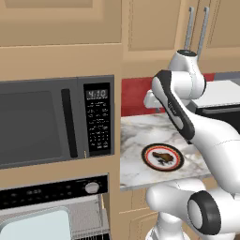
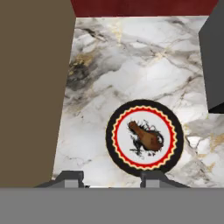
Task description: Place the chicken drumstick on the bottom rack of the oven.
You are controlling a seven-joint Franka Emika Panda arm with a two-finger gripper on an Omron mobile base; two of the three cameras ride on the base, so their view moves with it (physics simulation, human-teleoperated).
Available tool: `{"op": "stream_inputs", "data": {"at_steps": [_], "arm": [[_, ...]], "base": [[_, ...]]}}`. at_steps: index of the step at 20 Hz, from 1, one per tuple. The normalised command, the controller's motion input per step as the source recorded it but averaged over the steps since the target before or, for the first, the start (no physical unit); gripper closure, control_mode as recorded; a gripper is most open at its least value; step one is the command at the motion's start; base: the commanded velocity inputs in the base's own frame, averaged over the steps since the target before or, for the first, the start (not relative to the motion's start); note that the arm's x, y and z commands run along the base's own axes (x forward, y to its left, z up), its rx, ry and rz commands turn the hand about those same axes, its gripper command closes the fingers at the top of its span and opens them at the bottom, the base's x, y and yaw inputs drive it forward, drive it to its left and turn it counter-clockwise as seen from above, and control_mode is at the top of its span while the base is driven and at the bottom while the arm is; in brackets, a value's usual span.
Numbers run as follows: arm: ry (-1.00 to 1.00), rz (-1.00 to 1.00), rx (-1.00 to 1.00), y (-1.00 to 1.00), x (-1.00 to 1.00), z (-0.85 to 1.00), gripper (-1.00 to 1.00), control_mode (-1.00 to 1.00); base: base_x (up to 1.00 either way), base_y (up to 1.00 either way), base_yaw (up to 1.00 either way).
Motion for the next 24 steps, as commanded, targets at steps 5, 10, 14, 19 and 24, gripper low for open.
{"op": "stream_inputs", "data": {"at_steps": [5, 10, 14, 19, 24], "arm": [[0.01, 0.03, 0.0, -0.23, -0.01, -0.15, -1.0, -1.0], [0.03, 0.16, 0.0, -0.46, 0.01, -0.91, -1.0, -1.0], [0.0, 0.2, -0.02, -0.18, 0.0, -1.0, -1.0, -1.0], [0.0, 0.2, -0.03, 0.0, 0.27, -0.86, -1.0, -1.0], [0.05, 0.18, -0.03, -0.09, 0.64, -0.69, -1.0, -1.0]], "base": [[0.0, 0.0, 0.0], [0.0, 0.0, 0.0], [0.0, 0.0, 0.0], [0.0, 0.0, 0.0], [0.0, 0.0, 0.0]]}}
